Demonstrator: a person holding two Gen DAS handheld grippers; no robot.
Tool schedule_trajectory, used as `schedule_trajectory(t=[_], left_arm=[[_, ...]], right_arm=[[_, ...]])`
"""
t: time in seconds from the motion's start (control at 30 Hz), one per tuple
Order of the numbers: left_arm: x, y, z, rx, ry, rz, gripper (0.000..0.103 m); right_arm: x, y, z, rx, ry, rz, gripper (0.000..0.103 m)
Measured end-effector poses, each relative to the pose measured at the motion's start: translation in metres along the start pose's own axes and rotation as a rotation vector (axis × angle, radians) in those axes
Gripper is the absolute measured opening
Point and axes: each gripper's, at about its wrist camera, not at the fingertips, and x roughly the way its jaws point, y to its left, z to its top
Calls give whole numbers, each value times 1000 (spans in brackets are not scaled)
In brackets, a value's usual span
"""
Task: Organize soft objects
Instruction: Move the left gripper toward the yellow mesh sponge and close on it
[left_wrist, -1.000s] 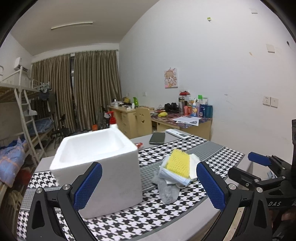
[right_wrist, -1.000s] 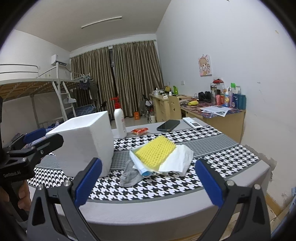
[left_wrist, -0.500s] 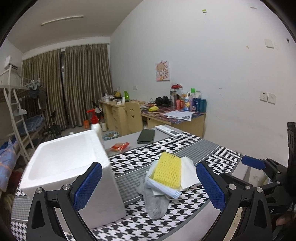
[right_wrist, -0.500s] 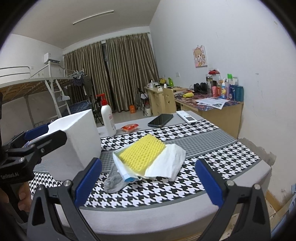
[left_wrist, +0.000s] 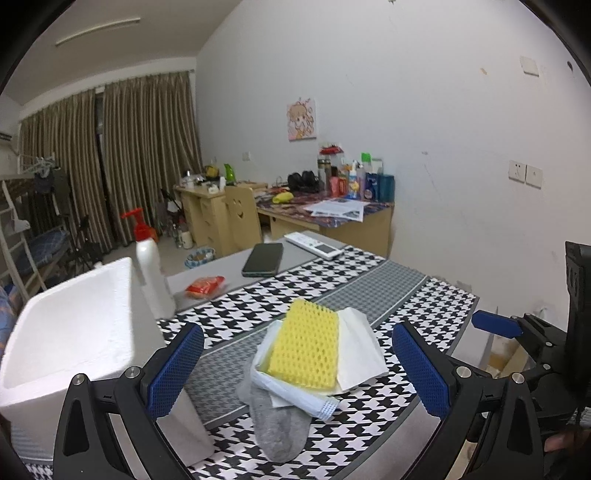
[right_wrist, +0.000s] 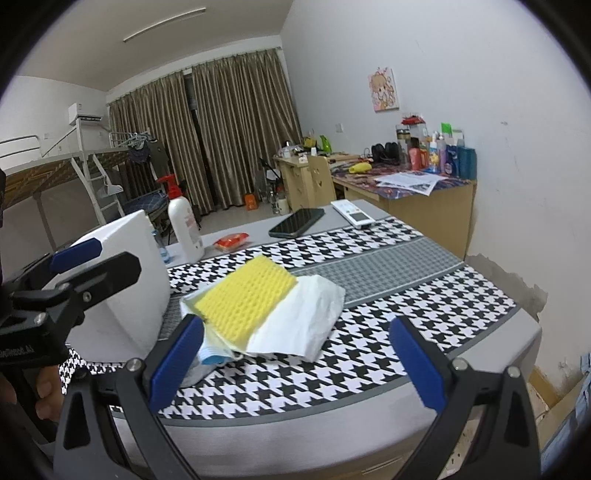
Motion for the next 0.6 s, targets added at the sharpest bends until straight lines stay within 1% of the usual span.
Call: schedule_trajectory(t=[0.1,0.27,0.37,0.43,0.53,0.6], left_arm=[[13,-4,1,6,25,-9,101],[33,-9,1,11,69,-39,94],[47,-10,0,12,105,-54,87],[59,-10,-2,4,140,-70,81],[73,-8,-6,-8,179,-74,76],[79,-6,-8,-19,196,-60,75]], right_arm=[[7,-7,-1,9,14,-4,102],[16,-16,-3,28,34,-8,102],[23,-22,-4,40,47,-4,102],[27,-26,-4,47,55,-2,102],[33,-30,-5,54,66,2,102],[37,-33,-5,56,75,3,102]])
